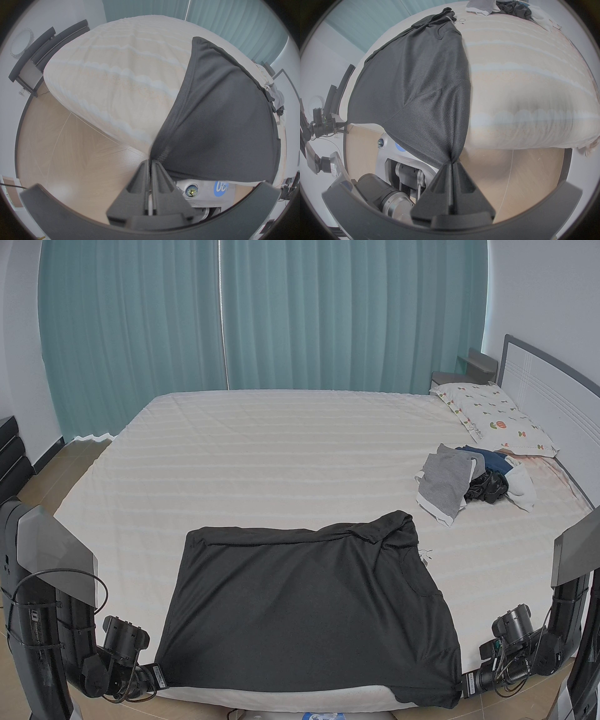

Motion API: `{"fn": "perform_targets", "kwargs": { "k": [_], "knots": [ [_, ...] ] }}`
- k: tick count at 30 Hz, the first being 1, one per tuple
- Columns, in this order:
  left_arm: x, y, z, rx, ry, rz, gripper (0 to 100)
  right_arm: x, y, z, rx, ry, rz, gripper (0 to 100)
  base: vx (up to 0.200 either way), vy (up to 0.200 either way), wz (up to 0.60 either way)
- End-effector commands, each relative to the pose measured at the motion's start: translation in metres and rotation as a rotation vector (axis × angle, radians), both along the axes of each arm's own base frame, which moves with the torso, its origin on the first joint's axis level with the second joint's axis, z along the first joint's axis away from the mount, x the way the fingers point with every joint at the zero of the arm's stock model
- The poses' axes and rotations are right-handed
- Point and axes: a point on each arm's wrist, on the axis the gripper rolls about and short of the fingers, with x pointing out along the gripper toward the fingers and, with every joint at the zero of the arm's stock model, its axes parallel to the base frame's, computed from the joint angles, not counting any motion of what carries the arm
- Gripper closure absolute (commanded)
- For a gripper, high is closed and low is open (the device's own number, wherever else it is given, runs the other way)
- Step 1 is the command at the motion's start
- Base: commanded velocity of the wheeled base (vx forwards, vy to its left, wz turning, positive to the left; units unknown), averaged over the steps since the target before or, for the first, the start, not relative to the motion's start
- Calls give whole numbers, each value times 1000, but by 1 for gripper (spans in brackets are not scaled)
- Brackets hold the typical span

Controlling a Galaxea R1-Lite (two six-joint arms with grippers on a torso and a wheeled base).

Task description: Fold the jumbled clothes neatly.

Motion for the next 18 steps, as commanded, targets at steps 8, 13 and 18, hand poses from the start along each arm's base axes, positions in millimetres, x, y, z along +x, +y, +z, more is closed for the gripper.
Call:
{"fn": "perform_targets", "kwargs": {
  "k": [8,13,18],
  "knots": [
    [0,1,6,-26,-30,11,0,14,-13,8,42,-150,-95,0,0,0,0],
    [9,9,19,-106,-145,39,0,33,-26,18,130,-320,-183,0,0,0,0],
    [20,19,29,-199,-227,69,0,67,-29,22,206,-426,-290,0,0,0,0]
  ]
}}
